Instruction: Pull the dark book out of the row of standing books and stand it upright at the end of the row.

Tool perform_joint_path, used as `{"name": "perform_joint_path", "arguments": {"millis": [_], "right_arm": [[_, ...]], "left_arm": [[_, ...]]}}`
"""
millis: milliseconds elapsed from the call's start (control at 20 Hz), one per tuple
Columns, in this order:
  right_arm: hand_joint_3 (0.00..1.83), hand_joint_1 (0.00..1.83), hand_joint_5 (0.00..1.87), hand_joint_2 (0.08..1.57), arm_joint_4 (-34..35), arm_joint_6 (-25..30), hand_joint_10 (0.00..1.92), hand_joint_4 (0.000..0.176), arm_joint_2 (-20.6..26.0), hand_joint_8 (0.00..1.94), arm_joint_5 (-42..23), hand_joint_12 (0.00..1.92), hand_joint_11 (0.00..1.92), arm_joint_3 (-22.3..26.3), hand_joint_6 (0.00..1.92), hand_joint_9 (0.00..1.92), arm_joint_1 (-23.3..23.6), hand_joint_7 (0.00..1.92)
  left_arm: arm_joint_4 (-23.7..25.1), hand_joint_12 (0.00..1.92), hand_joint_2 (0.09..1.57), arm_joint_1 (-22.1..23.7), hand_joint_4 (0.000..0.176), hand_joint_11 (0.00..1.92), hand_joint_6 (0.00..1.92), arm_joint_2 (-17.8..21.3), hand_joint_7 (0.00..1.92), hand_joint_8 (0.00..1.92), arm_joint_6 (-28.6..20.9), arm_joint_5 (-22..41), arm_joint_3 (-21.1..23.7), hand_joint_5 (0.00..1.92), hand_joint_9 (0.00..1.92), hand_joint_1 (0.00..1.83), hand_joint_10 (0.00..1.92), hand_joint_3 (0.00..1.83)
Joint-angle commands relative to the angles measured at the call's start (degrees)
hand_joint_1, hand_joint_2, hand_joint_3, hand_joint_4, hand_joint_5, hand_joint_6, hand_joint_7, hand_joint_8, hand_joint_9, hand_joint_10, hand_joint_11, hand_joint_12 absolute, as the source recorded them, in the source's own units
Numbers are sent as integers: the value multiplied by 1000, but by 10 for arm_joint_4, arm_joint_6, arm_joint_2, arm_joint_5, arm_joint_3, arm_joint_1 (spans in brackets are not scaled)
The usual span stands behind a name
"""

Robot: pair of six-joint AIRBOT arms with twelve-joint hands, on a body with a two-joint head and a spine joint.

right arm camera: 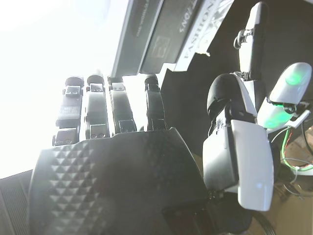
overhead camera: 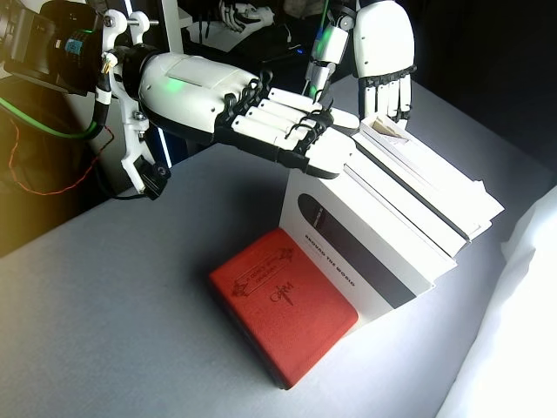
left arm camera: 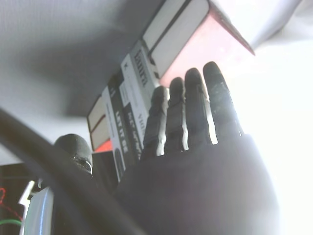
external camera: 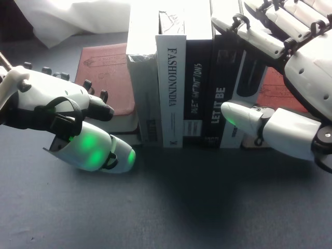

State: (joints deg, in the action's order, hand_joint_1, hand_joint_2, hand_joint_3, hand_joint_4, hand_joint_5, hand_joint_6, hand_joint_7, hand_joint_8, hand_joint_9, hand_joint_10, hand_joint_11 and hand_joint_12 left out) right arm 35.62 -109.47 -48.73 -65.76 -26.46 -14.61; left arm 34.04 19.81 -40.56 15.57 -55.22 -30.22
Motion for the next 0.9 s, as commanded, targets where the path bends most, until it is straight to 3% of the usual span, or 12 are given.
{"name": "perform_joint_path", "arguments": {"millis": [0,850], "right_arm": [[0,0,0,1186,-38,-1,0,0,7,0,-57,0,0,3,0,0,-1,0],[0,0,0,1187,-11,-21,0,0,8,0,-56,0,0,25,0,0,-16,0]], "left_arm": [[32,358,1219,4,0,6,1,7,145,4,2,24,1,131,134,0,3,0],[24,336,1228,5,0,20,8,7,149,9,-10,26,0,150,138,0,10,1]]}}
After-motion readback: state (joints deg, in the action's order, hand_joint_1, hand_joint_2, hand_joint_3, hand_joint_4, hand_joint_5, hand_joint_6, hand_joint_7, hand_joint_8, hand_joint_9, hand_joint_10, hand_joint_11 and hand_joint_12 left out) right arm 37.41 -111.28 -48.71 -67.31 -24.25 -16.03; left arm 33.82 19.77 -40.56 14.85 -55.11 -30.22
